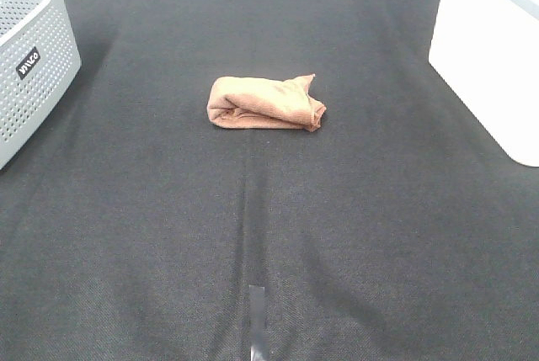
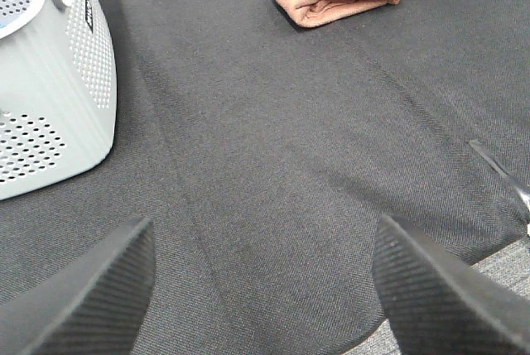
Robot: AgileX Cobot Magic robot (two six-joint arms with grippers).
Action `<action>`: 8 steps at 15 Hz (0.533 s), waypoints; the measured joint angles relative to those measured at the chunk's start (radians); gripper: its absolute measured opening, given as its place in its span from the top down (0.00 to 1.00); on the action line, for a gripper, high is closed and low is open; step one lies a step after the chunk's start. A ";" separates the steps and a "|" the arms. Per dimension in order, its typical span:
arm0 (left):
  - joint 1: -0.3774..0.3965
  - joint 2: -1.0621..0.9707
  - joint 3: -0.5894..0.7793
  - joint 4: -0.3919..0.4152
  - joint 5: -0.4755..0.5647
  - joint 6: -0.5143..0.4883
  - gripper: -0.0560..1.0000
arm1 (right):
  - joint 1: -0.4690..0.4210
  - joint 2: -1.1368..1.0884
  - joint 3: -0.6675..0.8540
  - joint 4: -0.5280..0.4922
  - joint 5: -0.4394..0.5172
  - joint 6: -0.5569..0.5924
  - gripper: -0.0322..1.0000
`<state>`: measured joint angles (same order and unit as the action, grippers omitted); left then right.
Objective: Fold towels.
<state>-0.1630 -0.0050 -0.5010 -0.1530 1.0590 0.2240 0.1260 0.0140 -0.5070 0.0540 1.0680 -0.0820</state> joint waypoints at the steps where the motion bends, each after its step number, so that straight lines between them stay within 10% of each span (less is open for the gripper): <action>1: 0.000 0.000 0.000 0.000 0.000 0.000 0.28 | 0.000 0.000 0.000 0.000 0.000 0.000 0.09; 8: 0.099 -0.001 0.000 -0.001 0.000 0.000 0.28 | 0.000 0.000 0.000 0.000 -0.001 0.000 0.09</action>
<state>-0.0640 -0.0060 -0.5010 -0.1540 1.0590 0.2240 0.1260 0.0140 -0.5070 0.0540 1.0670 -0.0820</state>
